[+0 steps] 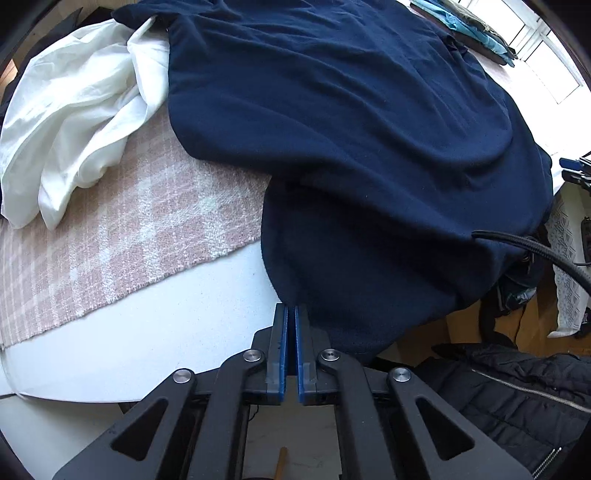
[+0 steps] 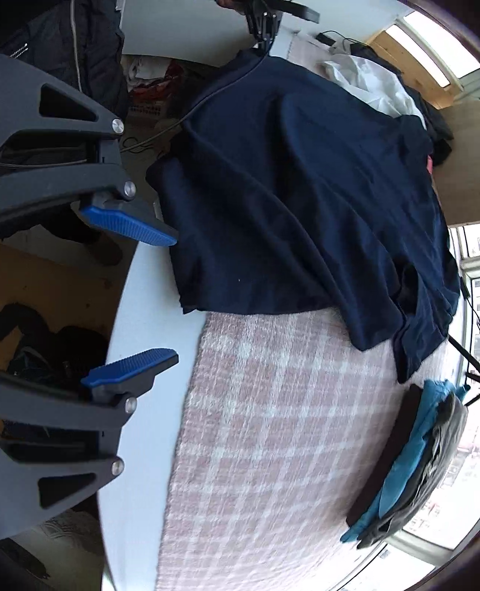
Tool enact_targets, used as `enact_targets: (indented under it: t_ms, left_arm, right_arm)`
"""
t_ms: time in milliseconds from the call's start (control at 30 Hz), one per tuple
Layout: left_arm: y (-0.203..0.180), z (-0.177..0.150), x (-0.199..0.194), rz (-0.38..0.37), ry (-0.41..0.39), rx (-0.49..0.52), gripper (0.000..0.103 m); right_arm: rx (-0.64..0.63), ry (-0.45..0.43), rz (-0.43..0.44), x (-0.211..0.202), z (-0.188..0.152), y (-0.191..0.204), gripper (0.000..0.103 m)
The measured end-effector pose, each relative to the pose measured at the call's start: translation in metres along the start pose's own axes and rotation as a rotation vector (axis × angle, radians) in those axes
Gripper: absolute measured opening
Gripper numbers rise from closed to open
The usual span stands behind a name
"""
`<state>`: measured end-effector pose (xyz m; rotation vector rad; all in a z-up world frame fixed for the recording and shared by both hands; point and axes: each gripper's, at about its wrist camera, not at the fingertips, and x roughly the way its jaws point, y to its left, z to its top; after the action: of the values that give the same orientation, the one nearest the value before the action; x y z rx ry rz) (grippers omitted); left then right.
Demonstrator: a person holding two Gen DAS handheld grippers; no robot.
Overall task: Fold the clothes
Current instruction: 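Lay the navy garment flat on the cloth and open both grippers, then grasp the navy shirt hem with the left gripper while the right gripper grasps the hem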
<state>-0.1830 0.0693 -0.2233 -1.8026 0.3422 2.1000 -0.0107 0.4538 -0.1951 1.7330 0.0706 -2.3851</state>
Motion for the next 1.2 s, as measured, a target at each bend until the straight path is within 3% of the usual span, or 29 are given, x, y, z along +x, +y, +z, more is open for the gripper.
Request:
enact_targets:
  t_ms: [300, 333, 367, 500, 633, 733, 833, 933, 1033, 1133, 1200]
  left_arm:
    - [0.01, 0.011, -0.047, -0.043, -0.093, -0.073, 0.003]
    - [0.009, 0.005, -0.053, -0.047, -0.103, -0.082, 0.003]
    - [0.008, -0.012, -0.058, -0.053, -0.116, -0.091, 0.003]
    - [0.03, -0.025, -0.078, -0.082, -0.184, -0.124, 0.003]
    - [0.046, -0.037, -0.12, -0.073, -0.266, -0.153, 0.003]
    - [0.063, -0.04, -0.147, -0.03, -0.295, -0.174, 0.003]
    - [0.079, -0.007, -0.118, -0.035, -0.277, -0.212, 0.003]
    - [0.1, 0.024, -0.076, -0.042, -0.196, -0.277, 0.003]
    - [0.104, 0.052, -0.029, -0.045, -0.113, -0.302, 0.003]
    - [0.1, 0.064, -0.012, -0.047, -0.08, -0.269, 0.003]
    - [0.098, 0.069, -0.007, -0.048, -0.069, -0.251, 0.003]
  right_arm:
    - [-0.088, 0.01, 0.073, 0.03, 0.007, 0.019, 0.056]
    - [-0.081, 0.011, 0.082, 0.028, 0.008, 0.019, 0.042]
    - [-0.074, 0.012, 0.091, 0.026, 0.009, 0.019, 0.012]
    - [-0.022, 0.0, 0.157, 0.006, 0.012, 0.018, 0.011]
    - [0.059, -0.117, 0.288, -0.054, 0.026, 0.013, 0.011]
    - [0.121, -0.183, 0.319, -0.076, 0.055, 0.002, 0.011]
    - [0.212, -0.212, 0.314, -0.076, 0.089, -0.014, 0.011]
    - [0.364, -0.112, 0.328, -0.015, 0.138, -0.046, 0.011]
    - [0.531, 0.016, 0.411, 0.055, 0.17, -0.075, 0.015]
    - [0.633, 0.063, 0.464, 0.079, 0.17, -0.084, 0.016]
    - [0.666, 0.061, 0.527, 0.086, 0.168, -0.089, 0.022]
